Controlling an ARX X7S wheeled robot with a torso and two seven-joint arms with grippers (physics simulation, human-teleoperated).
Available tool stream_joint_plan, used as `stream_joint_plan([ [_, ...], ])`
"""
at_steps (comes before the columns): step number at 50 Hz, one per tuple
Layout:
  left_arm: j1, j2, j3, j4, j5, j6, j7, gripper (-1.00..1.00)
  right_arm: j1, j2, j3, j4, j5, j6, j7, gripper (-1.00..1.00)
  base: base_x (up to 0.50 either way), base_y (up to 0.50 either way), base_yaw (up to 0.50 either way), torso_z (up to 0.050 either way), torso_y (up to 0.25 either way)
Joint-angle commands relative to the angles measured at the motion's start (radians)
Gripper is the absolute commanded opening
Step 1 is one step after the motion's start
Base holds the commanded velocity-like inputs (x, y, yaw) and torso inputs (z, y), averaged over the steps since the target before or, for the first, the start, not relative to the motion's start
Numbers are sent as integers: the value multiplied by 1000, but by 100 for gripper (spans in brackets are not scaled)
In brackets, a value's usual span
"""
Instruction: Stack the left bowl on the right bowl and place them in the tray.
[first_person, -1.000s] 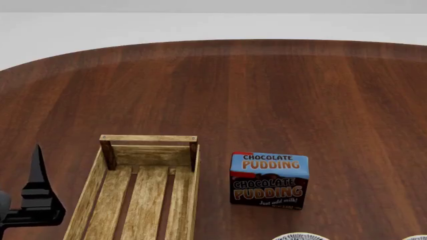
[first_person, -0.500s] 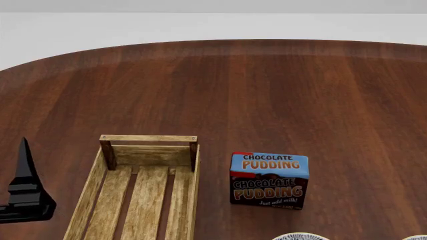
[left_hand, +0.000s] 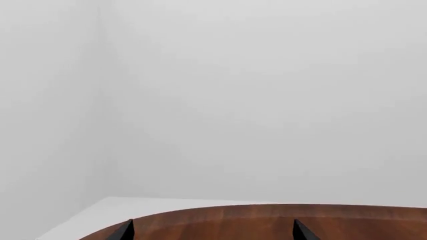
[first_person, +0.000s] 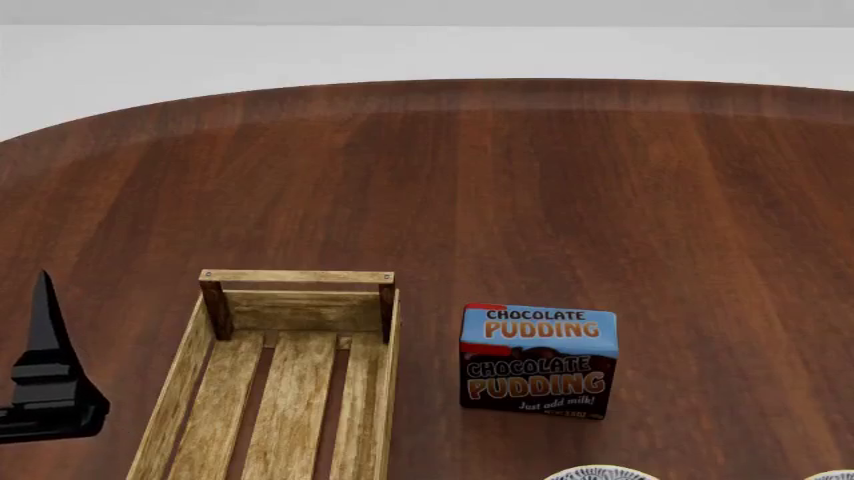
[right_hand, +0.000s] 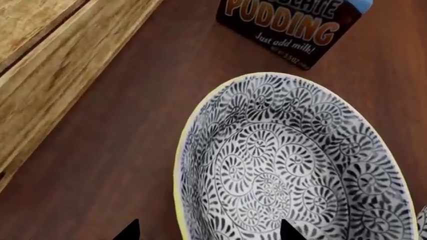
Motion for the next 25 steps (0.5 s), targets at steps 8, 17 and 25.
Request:
stream_joint_plan([
  [8,1,-6,3,-4,-6,6,-8,100,15,-9,-46,87,-21,-32,-24,100,0,0,0,0,0],
  [17,1,-9,4,-1,-10,5,-12,100,17,-15,-55,103,-20,-31,-27,100,0,0,0,0,0],
  [25,6,-12,4,-3,-12,11,-14,100,24,-18,-71,132,-27,-44,-37,100,0,0,0,0,0],
])
